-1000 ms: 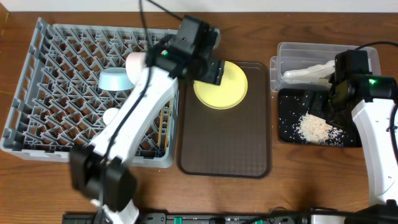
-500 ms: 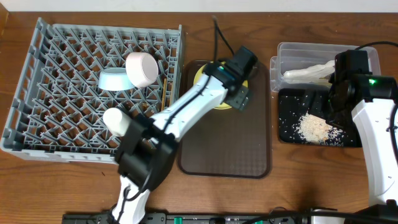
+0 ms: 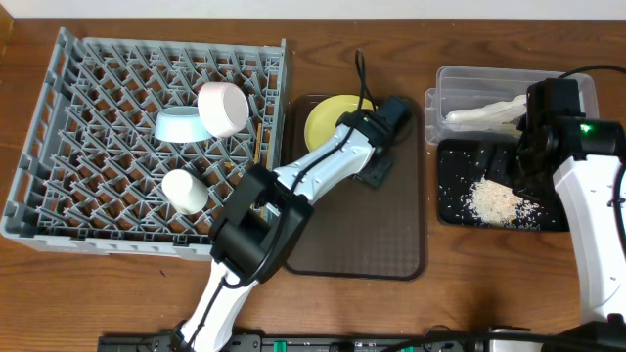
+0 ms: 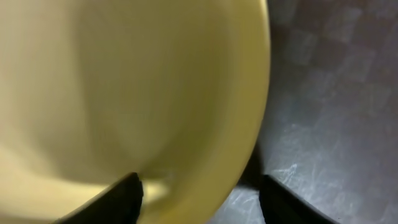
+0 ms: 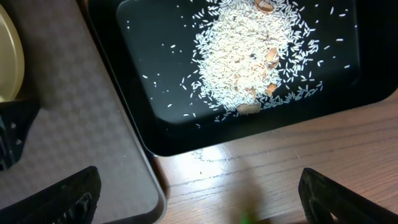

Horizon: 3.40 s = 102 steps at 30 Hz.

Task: Sort waste into correct bins and load items into the dishwasher
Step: 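Reach the left gripper to the yellow plate and grasp its edge, then lift the yellow plate with the left gripper and stand it upright in the rack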

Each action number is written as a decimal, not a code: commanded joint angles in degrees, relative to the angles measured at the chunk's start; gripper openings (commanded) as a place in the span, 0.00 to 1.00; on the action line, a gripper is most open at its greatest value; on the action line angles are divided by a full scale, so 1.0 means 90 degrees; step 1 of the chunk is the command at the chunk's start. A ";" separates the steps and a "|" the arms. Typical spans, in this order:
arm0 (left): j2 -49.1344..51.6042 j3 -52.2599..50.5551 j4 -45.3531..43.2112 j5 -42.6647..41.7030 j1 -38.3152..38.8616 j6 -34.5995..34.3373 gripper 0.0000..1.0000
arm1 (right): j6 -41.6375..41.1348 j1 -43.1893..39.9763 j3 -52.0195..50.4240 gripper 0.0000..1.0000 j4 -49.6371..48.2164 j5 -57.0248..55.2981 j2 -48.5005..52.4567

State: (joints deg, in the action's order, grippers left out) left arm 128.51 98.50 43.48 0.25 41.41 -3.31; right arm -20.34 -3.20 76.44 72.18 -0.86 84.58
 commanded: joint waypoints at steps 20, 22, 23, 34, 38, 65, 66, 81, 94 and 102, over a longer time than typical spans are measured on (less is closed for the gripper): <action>0.0083 -0.0015 0.0119 0.0051 0.0661 0.0029 0.08 | 0.0080 -0.0017 0.0129 0.99 0.0080 -0.0022 -0.0107; 0.0083 -0.0015 0.0165 0.0053 0.0658 0.0032 0.08 | 0.0080 -0.0017 0.0129 0.99 0.0080 -0.0022 -0.0107; 0.0080 -0.0015 0.0204 0.0053 0.0658 0.0034 0.08 | 0.0080 -0.0017 0.0129 0.99 0.0080 -0.0022 -0.0107; -0.0452 0.0308 0.0896 0.0102 0.0658 0.0036 0.08 | 0.0078 -0.0017 0.0129 0.99 0.0078 -0.0022 -0.0107; -0.0988 0.0311 0.0855 0.0102 0.0627 0.0036 0.08 | 0.0078 -0.0017 0.0129 0.99 0.0080 -0.0022 -0.0107; -0.4080 0.0308 0.0923 -0.4000 -0.2905 -0.0576 0.08 | 0.0078 -0.0017 0.0129 0.99 0.0104 -0.0022 -0.0107; -0.4051 0.0306 0.0920 -0.4313 -0.3087 -0.0576 0.07 | 0.0078 -0.0017 0.0129 0.99 0.0104 -0.0022 -0.0107; -0.3288 0.0272 0.0777 -0.6195 -0.4301 -0.0780 0.08 | 0.0075 -0.0017 0.0129 0.99 0.0104 -0.0019 -0.0107; -0.2271 0.0272 0.0777 -0.6455 -0.4743 -0.0784 0.07 | 0.0075 -0.0017 0.0129 0.99 0.0104 -0.0022 -0.0107; -0.1906 0.0272 0.0775 -0.6042 -0.5066 -0.0784 0.34 | 0.0078 -0.0017 0.0129 0.99 0.0102 -0.0019 -0.0107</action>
State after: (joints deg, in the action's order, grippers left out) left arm 110.98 100.25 50.54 -56.07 -3.01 -10.35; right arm -20.34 -3.20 76.44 73.06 -0.86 84.58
